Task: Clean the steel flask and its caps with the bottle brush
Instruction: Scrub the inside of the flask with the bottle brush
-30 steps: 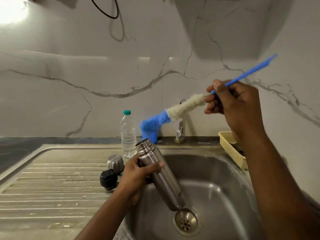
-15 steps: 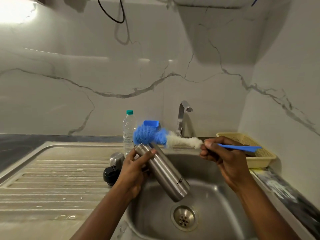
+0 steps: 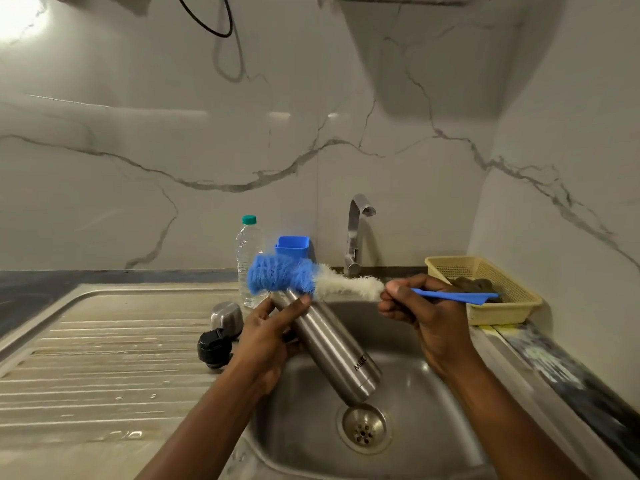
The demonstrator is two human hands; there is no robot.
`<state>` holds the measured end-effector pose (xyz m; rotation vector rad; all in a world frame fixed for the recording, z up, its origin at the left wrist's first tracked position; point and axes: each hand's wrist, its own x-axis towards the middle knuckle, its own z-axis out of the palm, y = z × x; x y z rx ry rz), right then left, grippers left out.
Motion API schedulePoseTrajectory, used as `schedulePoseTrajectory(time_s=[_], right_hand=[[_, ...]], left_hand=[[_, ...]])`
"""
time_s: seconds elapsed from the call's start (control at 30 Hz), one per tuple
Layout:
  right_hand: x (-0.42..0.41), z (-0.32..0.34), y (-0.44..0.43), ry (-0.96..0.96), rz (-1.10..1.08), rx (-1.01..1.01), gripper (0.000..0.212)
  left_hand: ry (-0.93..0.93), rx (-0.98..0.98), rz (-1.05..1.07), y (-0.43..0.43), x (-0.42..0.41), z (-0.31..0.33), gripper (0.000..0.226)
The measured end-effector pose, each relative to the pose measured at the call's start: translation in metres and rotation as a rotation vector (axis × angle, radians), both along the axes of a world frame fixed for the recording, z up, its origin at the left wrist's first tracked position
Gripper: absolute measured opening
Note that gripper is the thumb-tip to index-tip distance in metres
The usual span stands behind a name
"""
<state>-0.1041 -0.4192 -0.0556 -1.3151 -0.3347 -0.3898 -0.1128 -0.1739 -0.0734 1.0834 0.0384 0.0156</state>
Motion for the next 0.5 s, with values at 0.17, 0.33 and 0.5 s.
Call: schedulePoseTrajectory(time_s=[0.17, 0.33, 0.5], right_hand=[[0.007, 0.003, -0.016, 0.014, -0.025, 0.086, 0.01], [0.009, -0.002, -0.014, 0.031, 0.06, 0.067, 0.011], [0.013, 0.0, -0.022, 0.05, 0.058, 0.134, 0.015]], left_hand=[[0.02, -0.024, 0.019, 0.002, 0.002, 0.002, 0.051], [0.044, -0.032, -0.019, 0.0, 0.003, -0.001, 0.055], [0.037, -0.055, -0.006, 0.003, 0.006, 0.001, 0.056]])
